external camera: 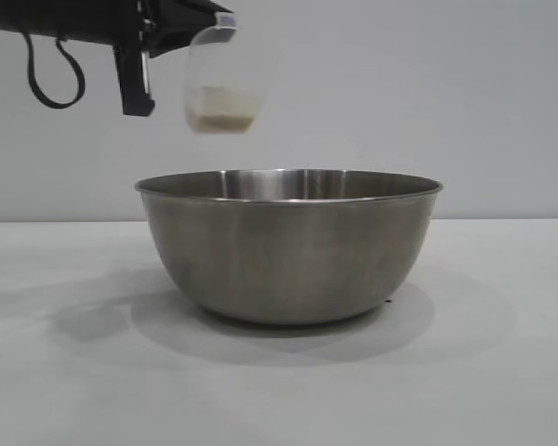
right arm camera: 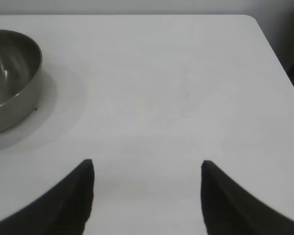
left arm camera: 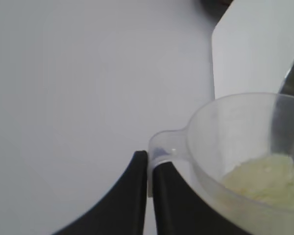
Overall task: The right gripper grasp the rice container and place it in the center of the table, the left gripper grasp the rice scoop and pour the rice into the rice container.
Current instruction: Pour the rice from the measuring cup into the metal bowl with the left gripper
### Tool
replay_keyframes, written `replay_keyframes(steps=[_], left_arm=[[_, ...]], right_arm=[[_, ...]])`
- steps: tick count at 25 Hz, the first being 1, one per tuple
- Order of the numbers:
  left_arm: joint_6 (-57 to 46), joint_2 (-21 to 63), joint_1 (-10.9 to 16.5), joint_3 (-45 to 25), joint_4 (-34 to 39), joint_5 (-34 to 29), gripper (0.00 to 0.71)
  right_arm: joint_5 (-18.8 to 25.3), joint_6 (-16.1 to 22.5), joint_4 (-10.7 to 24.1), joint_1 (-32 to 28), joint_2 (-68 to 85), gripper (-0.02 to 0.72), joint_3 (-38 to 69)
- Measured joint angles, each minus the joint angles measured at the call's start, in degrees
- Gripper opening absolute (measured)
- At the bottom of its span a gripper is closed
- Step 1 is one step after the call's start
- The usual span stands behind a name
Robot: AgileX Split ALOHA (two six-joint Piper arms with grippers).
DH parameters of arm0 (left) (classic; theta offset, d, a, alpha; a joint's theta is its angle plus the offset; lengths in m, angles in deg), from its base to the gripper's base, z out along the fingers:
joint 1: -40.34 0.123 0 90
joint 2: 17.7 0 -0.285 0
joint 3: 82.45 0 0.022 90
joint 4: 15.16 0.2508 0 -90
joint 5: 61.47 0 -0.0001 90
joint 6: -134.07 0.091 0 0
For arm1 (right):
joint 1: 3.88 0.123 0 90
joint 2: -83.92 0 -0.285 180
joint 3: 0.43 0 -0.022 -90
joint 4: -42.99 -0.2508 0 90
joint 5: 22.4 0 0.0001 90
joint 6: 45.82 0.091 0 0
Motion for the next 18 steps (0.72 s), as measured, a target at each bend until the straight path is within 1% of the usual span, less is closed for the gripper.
replay_keyframes(steps=[5,15,18], left_arm=[[7.6,0.0,-1.9,0.0,0.0,0.0,0.000],[28.3,0.0,-3.8,0.0,2.8,0.0,0.000],[34.1,0.0,-3.9,0.0,3.4,0.0,0.000]], right_arm=[[0.0,0.0,0.0,0.0,0.0,0.442,0.0],[0.0,0.0,0.0,0.0,0.0,0.442,0.0],[0.0,0.0,0.0,0.0,0.0,0.442,0.0]])
